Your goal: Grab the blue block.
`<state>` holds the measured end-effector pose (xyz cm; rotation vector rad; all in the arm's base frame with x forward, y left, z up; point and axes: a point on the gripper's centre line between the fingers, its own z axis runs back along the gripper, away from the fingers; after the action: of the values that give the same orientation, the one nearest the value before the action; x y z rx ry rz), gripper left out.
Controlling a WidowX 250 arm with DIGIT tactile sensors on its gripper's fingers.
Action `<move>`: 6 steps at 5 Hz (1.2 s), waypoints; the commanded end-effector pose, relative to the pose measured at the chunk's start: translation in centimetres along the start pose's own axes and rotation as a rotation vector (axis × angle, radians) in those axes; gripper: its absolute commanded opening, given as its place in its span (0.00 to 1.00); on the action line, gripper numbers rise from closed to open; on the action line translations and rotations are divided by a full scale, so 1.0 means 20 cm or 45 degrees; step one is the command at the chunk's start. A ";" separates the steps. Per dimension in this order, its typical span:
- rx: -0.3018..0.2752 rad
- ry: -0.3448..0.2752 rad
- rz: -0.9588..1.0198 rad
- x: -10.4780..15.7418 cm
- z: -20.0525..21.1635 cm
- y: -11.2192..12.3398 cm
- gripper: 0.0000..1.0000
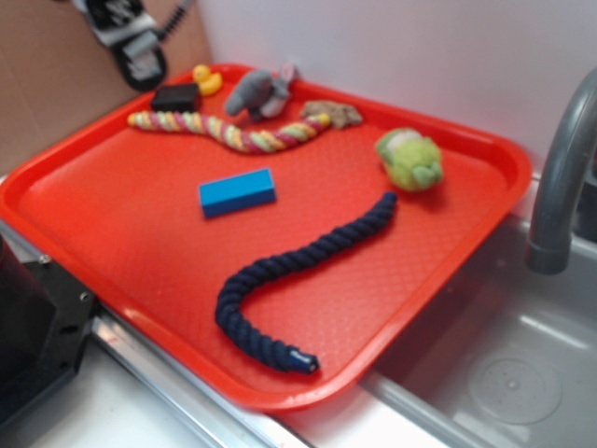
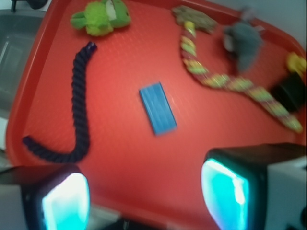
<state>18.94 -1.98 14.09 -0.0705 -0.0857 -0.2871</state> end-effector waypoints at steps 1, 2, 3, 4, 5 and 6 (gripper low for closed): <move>0.017 -0.014 -0.219 0.14 -0.33 0.04 1.00; 0.022 0.039 -0.239 0.13 -0.49 0.04 1.00; 0.047 0.116 -0.254 0.16 -0.60 0.10 1.00; 0.061 0.151 -0.267 0.17 -0.63 0.07 1.00; 0.082 0.136 -0.240 0.15 -0.59 0.04 0.00; 0.085 0.093 -0.177 0.09 -0.44 0.08 0.00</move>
<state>21.45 -1.87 4.89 0.0037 0.0098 -0.4303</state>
